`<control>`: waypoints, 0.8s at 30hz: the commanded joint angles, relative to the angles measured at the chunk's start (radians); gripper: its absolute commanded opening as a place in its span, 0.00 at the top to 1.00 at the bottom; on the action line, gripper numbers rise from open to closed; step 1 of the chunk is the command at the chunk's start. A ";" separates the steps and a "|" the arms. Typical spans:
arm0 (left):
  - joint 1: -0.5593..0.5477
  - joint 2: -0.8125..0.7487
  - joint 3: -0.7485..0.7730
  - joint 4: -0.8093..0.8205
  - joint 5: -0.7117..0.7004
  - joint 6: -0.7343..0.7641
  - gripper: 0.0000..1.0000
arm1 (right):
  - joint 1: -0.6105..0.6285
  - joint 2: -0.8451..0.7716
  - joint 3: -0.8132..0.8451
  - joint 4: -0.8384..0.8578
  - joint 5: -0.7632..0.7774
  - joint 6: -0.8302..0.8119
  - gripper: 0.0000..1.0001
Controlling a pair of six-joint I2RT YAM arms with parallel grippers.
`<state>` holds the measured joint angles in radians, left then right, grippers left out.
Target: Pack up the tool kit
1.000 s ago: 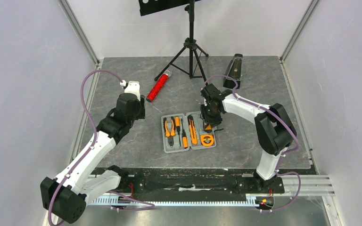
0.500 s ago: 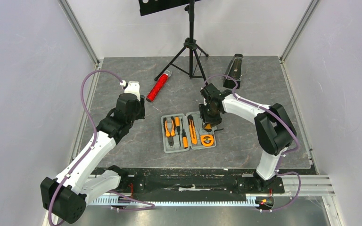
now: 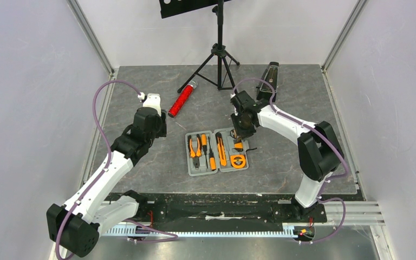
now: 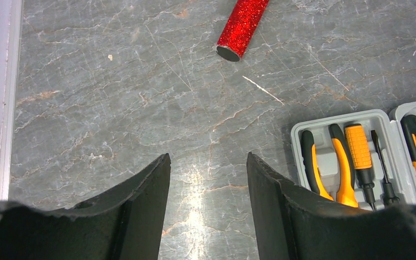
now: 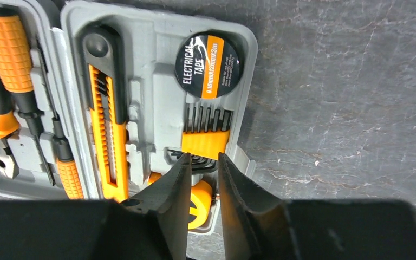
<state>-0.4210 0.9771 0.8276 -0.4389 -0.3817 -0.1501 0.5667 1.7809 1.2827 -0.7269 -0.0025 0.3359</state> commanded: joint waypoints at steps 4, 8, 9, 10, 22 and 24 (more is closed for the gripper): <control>0.005 -0.013 0.000 0.040 0.042 -0.009 0.40 | 0.017 -0.015 0.050 -0.006 0.004 -0.068 0.79; 0.004 -0.008 0.003 0.031 0.082 -0.026 0.40 | 0.027 0.015 0.058 -0.001 -0.026 -0.075 0.82; 0.004 -0.002 0.005 0.023 0.098 -0.035 0.40 | 0.030 0.019 0.059 0.006 -0.037 -0.077 0.82; 0.004 0.002 0.005 0.012 0.116 -0.051 0.40 | 0.032 0.024 0.058 0.014 -0.046 -0.077 0.83; 0.004 0.061 -0.092 0.042 0.293 -0.274 0.40 | 0.048 0.081 0.051 0.037 -0.063 -0.091 0.89; 0.004 0.069 -0.096 0.050 0.301 -0.278 0.40 | 0.049 0.080 0.049 0.037 -0.059 -0.092 0.91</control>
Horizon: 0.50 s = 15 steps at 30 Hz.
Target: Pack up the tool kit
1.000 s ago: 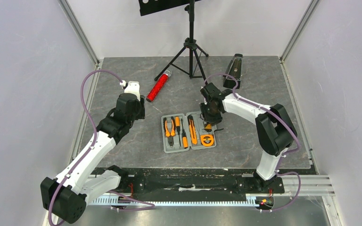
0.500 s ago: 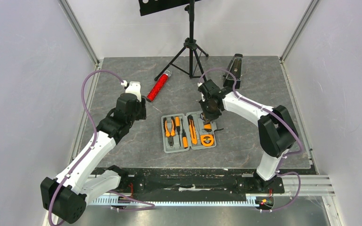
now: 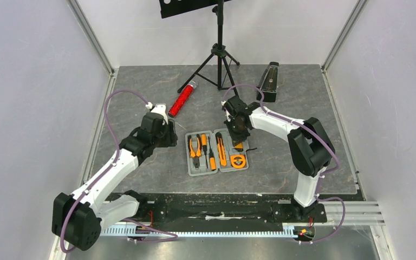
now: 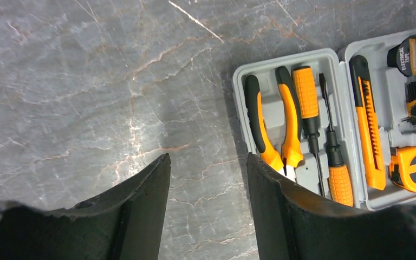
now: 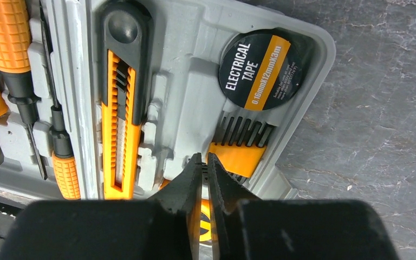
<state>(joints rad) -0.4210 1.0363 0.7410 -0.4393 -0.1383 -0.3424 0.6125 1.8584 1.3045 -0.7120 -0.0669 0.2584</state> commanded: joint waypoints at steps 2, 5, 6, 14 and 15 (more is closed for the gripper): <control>0.005 0.017 -0.003 0.052 0.058 -0.083 0.40 | 0.003 -0.004 0.029 0.022 0.012 -0.013 0.94; 0.005 0.024 0.004 0.053 0.058 -0.077 0.40 | 0.003 -0.018 0.032 0.022 0.027 -0.010 0.95; 0.005 0.027 0.005 0.056 0.060 -0.076 0.40 | 0.002 -0.017 0.033 0.022 0.031 -0.012 0.96; 0.005 0.038 0.011 0.050 0.058 -0.057 0.40 | 0.003 -0.002 -0.002 0.025 0.041 0.000 0.99; 0.005 0.039 0.015 0.048 0.057 -0.055 0.40 | 0.003 -0.001 -0.010 0.027 0.041 0.001 0.99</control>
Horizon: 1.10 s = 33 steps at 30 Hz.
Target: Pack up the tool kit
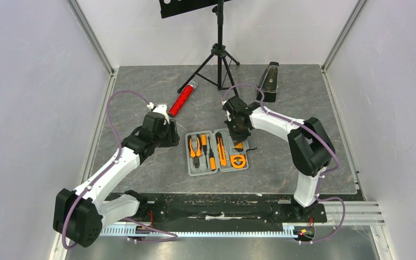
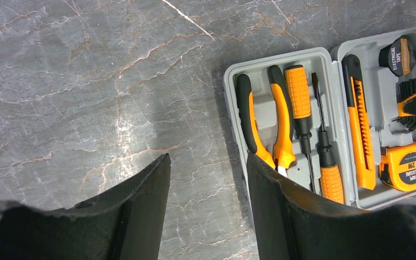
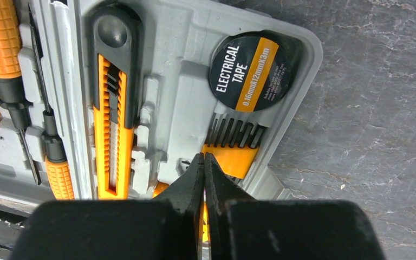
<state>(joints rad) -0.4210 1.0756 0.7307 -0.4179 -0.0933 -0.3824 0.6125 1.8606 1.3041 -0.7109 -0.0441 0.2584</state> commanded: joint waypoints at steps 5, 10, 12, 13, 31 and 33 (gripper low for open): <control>0.004 -0.003 0.061 -0.004 0.012 0.013 0.40 | 0.002 0.014 -0.058 0.028 0.023 0.003 1.00; 0.004 -0.027 0.112 -0.034 -0.039 0.081 0.40 | 0.000 0.020 -0.141 0.047 0.038 0.018 1.00; 0.004 -0.040 0.116 -0.034 -0.079 0.106 0.40 | -0.005 0.018 -0.181 0.063 0.037 0.034 1.00; 0.005 -0.043 0.115 -0.032 -0.094 0.117 0.40 | -0.010 0.016 -0.201 0.072 0.033 0.038 1.00; 0.014 -0.066 0.066 -0.012 -0.147 0.127 0.40 | -0.044 0.079 -0.404 0.101 0.151 0.042 1.00; 0.016 -0.066 0.066 -0.011 -0.148 0.128 0.40 | -0.024 0.087 -0.395 0.085 0.161 0.041 1.00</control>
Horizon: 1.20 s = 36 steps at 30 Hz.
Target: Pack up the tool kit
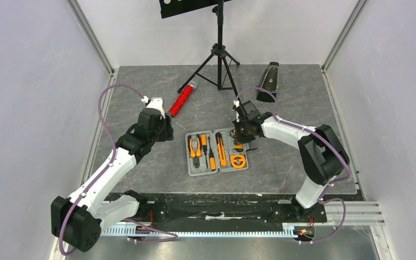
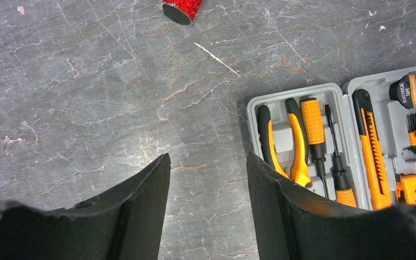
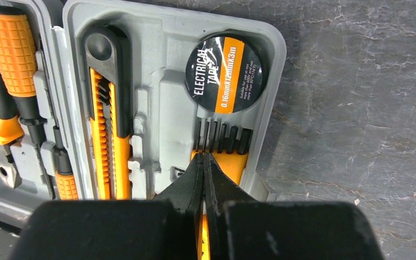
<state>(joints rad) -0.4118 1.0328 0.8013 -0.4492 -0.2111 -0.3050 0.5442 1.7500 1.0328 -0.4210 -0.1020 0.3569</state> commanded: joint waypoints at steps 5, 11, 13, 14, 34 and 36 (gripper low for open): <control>0.008 -0.026 -0.006 0.020 -0.031 0.050 0.40 | 0.083 0.242 -0.117 -0.251 0.265 -0.056 1.00; 0.013 -0.034 -0.008 0.021 -0.032 0.051 0.40 | 0.164 0.305 -0.086 -0.306 0.328 -0.056 1.00; 0.014 -0.035 -0.009 0.021 -0.031 0.049 0.40 | 0.200 0.338 -0.067 -0.325 0.338 -0.059 1.00; 0.016 -0.037 -0.009 0.021 -0.031 0.049 0.40 | 0.213 0.350 -0.066 -0.325 0.327 -0.061 1.00; 0.022 -0.048 -0.016 0.028 -0.024 0.047 0.40 | 0.126 0.090 0.252 -0.388 0.327 -0.096 1.00; 0.023 -0.047 -0.015 0.029 -0.021 0.047 0.40 | 0.098 0.069 0.210 -0.374 0.325 -0.094 1.00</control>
<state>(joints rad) -0.3985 1.0031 0.7944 -0.4480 -0.2302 -0.3050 0.6983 1.8645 1.2808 -0.7238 0.2222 0.2554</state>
